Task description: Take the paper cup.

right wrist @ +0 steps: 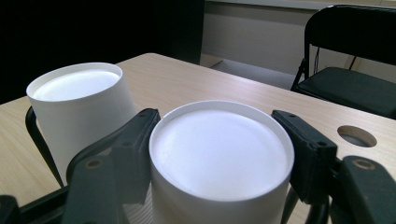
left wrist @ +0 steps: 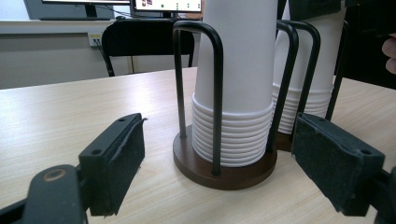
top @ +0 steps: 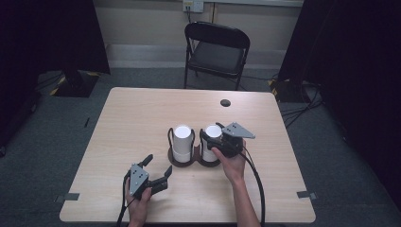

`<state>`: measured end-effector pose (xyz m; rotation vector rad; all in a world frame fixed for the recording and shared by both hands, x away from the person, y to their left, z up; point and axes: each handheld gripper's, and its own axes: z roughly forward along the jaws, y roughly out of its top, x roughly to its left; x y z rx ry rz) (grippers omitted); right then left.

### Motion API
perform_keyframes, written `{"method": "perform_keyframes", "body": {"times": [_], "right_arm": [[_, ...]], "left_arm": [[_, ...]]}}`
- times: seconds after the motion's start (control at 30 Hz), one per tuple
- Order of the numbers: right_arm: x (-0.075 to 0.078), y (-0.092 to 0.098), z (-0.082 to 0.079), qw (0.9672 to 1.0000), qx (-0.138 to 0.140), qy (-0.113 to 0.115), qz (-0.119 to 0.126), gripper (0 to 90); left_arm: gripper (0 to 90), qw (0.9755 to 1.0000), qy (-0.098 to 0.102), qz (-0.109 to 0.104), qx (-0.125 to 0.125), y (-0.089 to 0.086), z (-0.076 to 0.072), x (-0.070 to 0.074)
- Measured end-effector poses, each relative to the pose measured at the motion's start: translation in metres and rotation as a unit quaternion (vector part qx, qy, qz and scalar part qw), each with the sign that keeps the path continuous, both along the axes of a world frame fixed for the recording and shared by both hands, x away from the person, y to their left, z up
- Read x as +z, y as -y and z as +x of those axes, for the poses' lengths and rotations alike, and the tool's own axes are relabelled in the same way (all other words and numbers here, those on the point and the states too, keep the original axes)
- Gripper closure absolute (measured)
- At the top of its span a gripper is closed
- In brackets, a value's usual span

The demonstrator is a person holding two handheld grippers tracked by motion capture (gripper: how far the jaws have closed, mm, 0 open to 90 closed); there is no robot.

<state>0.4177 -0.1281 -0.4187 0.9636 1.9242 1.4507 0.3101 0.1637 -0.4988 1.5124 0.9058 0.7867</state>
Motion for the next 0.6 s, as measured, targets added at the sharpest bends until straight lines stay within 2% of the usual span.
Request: {"method": "perform_keyframes", "body": {"times": [0.17, 0.3, 0.6], "right_arm": [[0.005, 0.002, -0.002, 0.9999, 0.001, 0.009, 0.009, 34.6], [0.006, 0.004, -0.004, 0.9999, 0.003, 0.004, 0.011, 34.6], [0.011, 0.006, -0.005, 0.9998, 0.003, 0.008, 0.017, 34.7]], "left_arm": [[17.0, 1.0000, 0.000, 0.000, 0.001, 0.000, 0.000, 0.000], [16.3, 1.0000, 0.000, 0.002, -0.002, 0.000, 0.000, 0.000], [15.9, 1.0000, 0.000, 0.002, -0.001, 0.000, 0.000, 0.000]]}}
